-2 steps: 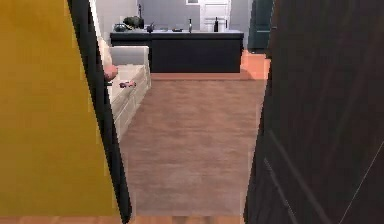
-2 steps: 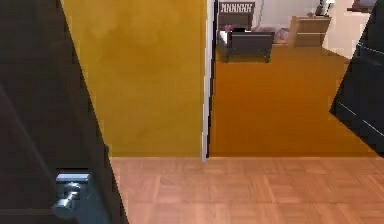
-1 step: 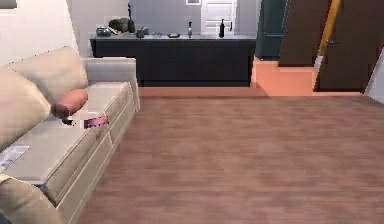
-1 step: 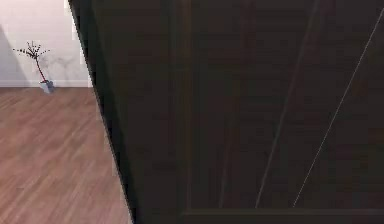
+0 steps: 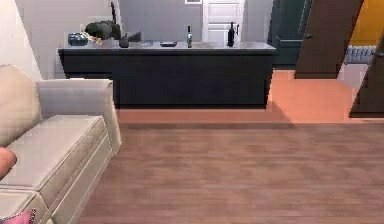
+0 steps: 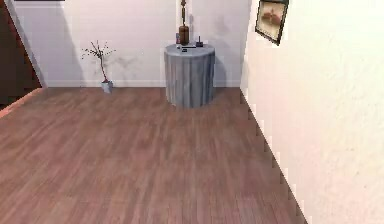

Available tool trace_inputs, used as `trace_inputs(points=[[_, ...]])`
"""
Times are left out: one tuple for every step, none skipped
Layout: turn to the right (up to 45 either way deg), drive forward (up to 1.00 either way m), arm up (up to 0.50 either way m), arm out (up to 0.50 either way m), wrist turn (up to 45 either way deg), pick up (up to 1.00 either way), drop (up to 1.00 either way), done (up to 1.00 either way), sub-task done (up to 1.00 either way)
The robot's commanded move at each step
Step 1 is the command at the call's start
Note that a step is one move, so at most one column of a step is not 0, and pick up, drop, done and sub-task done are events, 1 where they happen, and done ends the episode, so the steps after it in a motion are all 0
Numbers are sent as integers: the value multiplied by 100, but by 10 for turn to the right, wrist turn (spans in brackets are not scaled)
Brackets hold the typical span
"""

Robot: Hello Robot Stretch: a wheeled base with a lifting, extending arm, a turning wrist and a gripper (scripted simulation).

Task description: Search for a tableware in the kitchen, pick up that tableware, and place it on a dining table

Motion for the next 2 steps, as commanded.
trace_inputs(points=[[0, 100, 0, 0, 0, 0, 0, 0, 0], [0, 100, 0, 0, 0, 0, 0, 0, 0]])
